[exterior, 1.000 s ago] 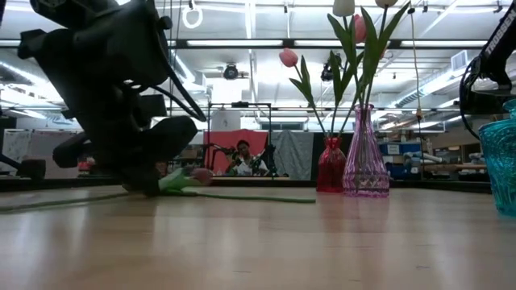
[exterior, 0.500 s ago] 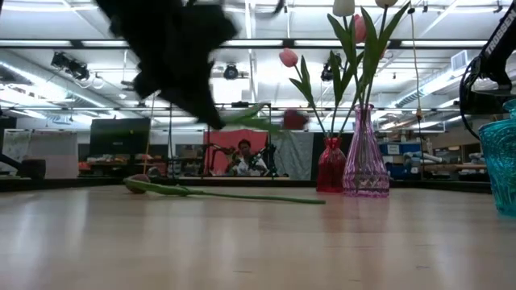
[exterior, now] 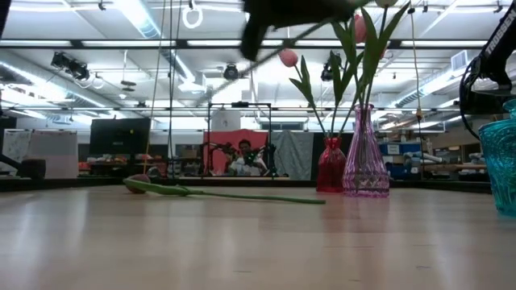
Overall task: Sort flowers into vase by color
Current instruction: Put the right red tulip into the blue vase
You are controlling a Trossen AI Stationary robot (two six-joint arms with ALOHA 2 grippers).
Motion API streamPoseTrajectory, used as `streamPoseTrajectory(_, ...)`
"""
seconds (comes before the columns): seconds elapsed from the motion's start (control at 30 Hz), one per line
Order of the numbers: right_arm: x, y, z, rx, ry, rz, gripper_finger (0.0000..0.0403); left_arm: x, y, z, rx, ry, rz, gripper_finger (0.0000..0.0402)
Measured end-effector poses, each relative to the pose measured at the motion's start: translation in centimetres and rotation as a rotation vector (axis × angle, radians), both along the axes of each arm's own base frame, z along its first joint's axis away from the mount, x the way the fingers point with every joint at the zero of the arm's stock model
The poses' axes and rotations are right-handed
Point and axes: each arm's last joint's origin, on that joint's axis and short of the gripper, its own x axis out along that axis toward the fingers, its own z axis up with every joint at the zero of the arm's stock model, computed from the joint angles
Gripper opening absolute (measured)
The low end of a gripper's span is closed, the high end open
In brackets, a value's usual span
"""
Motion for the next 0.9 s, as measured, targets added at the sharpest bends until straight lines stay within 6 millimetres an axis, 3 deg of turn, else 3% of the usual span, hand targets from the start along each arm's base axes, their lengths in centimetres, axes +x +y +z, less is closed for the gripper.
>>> streamPoseTrajectory(0.23,-0.1,-0.4,0.7,0.007,-0.013,-0.006,0.0050,2.9,1.9,0.2,0.081,-0.334,-0.028,0.0011)
streamPoseTrajectory(0.47,-0.1,-0.4,0.8,-0.004,-0.013,-0.007,0.0050,7.2,4.2,2.7,0.071,-0.429,-0.065,0.0012)
streamPoseTrajectory(0.7,-0.1,-0.7,0.9,-0.018,0.008,-0.046,0.0050,11.9,3.3,4.0,0.172,-0.520,-0.112,0.0012)
streamPoseTrajectory(0.9,-0.1,-0.8,1.1,-0.036,0.013,-0.056,0.0050,14.4,2.5,1.5,0.221,-0.573,-0.166,0.0012)
